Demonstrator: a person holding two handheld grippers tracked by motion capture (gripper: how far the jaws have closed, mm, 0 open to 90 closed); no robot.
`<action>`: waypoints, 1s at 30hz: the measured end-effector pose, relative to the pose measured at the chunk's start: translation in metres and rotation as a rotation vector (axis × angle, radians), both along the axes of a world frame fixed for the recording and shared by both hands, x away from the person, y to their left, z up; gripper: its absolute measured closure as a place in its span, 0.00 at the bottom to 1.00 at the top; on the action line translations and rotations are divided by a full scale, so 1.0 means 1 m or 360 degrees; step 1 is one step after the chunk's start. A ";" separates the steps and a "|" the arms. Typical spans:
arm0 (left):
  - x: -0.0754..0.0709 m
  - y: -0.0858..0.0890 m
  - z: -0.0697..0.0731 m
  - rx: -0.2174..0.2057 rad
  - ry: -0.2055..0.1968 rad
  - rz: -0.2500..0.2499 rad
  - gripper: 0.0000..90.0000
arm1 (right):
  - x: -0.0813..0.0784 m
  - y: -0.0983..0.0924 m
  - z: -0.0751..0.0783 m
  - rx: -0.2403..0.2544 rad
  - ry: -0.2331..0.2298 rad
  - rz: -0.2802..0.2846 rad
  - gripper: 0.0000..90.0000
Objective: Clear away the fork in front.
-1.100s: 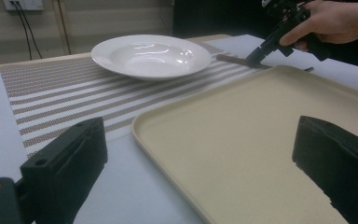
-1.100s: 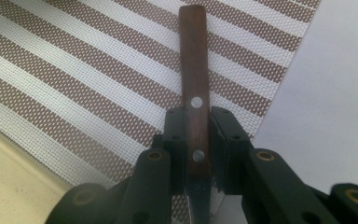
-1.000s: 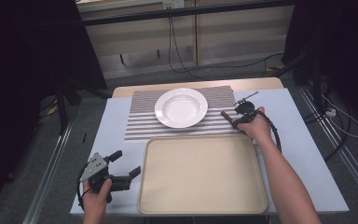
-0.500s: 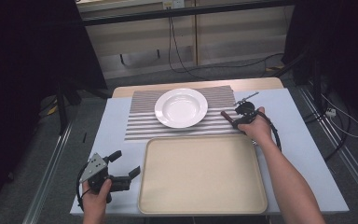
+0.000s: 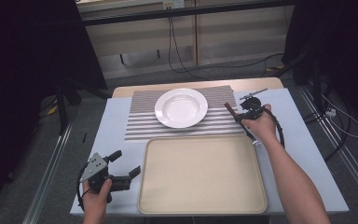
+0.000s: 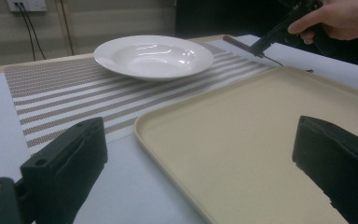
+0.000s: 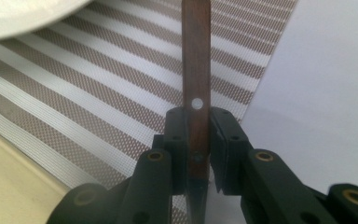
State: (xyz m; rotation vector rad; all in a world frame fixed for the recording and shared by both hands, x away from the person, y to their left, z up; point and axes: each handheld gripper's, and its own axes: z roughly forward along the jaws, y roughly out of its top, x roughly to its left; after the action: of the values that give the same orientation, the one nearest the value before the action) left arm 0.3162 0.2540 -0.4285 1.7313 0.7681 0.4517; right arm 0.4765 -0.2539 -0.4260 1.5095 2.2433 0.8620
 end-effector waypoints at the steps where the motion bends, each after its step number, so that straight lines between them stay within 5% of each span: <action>1: 0.000 0.000 0.000 -0.0004 0.0001 0.0000 0.04 | -0.001 -0.001 0.003 0.0001 -0.0019 -0.0011 0.87; 19: 0.000 -0.001 0.000 0.0003 -0.0001 -0.0002 0.04 | -0.011 -0.017 0.017 0.0160 -0.0159 -0.0027 0.87; 30: 0.000 -0.001 0.000 -0.0005 0.0007 0.0008 0.04 | -0.002 0.003 -0.005 0.0060 -0.0073 0.0116 0.87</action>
State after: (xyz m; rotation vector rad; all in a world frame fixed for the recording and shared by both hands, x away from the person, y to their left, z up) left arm 0.3161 0.2534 -0.4287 1.7284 0.7759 0.4498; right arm 0.4749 -0.2514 -0.4306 1.4171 2.2737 0.9556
